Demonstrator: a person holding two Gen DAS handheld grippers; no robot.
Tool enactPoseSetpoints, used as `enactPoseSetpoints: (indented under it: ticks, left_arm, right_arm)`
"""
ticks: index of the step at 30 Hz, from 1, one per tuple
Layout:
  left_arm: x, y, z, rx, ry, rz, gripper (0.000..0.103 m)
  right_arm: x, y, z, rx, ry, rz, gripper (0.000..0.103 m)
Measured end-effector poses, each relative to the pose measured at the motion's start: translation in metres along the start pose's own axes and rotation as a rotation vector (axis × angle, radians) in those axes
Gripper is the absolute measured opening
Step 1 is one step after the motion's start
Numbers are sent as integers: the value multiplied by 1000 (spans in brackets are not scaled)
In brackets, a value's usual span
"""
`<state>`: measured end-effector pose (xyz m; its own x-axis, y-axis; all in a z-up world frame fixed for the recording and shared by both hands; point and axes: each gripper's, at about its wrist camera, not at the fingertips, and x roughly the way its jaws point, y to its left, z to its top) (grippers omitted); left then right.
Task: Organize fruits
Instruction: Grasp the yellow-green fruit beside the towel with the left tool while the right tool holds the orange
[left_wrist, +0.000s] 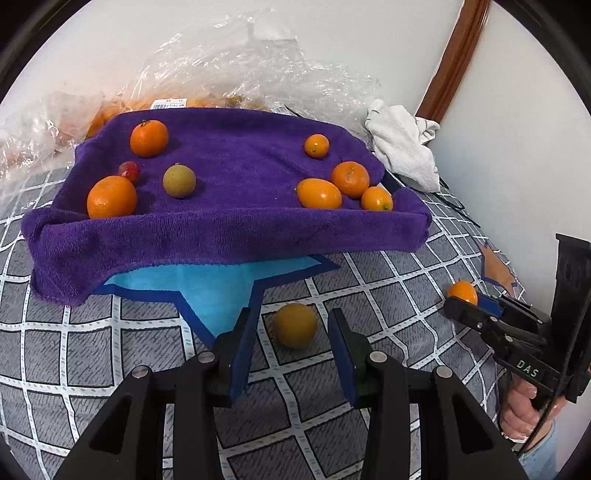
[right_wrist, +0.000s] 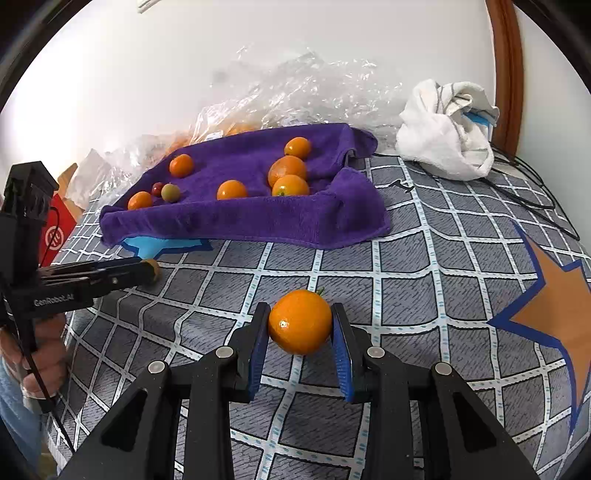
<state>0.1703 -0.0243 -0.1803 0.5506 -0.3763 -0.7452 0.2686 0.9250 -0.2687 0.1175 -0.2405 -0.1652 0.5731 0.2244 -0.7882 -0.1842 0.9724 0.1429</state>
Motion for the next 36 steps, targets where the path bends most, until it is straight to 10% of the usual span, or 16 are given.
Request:
enactPoseSetpoints:
  ticks: [6, 36]
  left_arm:
    - [0, -4, -4, 30, -27, -5, 24]
    - [-40, 39, -5, -151, -225, -80, 24]
  right_arm:
    - [3, 2, 1, -11, 11, 0, 33]
    - [-17, 26, 16, -74, -51, -3, 33]
